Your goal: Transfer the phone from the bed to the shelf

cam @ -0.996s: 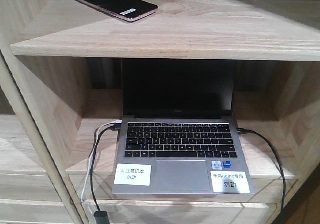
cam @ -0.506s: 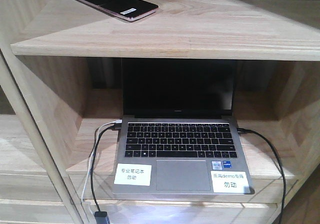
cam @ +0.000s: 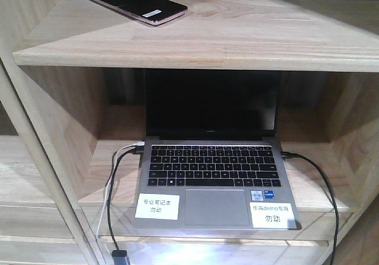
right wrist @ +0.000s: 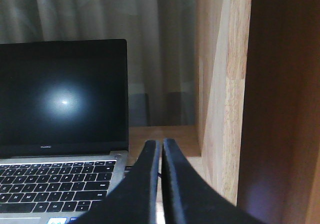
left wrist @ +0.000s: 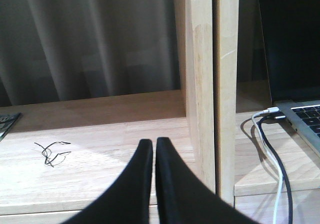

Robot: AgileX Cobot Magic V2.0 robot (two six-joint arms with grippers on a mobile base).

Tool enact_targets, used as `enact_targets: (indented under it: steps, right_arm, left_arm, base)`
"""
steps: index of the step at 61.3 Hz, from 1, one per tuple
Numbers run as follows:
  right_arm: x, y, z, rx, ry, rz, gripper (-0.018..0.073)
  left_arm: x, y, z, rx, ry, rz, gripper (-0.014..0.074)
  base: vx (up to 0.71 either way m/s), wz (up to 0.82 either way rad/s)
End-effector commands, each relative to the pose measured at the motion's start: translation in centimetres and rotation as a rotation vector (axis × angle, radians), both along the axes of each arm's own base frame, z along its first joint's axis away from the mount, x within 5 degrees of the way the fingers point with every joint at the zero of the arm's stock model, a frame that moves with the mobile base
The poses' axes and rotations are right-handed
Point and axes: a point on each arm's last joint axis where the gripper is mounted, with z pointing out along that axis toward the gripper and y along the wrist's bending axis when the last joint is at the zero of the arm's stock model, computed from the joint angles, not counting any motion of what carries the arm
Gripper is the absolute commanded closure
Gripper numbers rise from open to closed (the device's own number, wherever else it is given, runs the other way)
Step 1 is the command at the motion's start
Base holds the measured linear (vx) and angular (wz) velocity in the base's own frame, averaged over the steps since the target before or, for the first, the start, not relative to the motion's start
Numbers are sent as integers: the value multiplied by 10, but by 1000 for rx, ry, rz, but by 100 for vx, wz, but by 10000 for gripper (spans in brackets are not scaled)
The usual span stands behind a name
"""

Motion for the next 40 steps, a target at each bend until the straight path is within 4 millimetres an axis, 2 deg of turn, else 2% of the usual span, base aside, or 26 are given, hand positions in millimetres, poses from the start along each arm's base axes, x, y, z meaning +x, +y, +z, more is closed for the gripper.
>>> enact_targets:
  steps: [1,40]
  right_arm:
    - [-1,-1,6,-12,-85,-17,569]
    - [-1,-1,6,-12,-85,-17,569]
  left_arm:
    - [-1,0,15,-16,-99,-5,595]
    - [-1,0,15,-16,-99,-5,595]
  base:
    - [0,0]
    - [0,0]
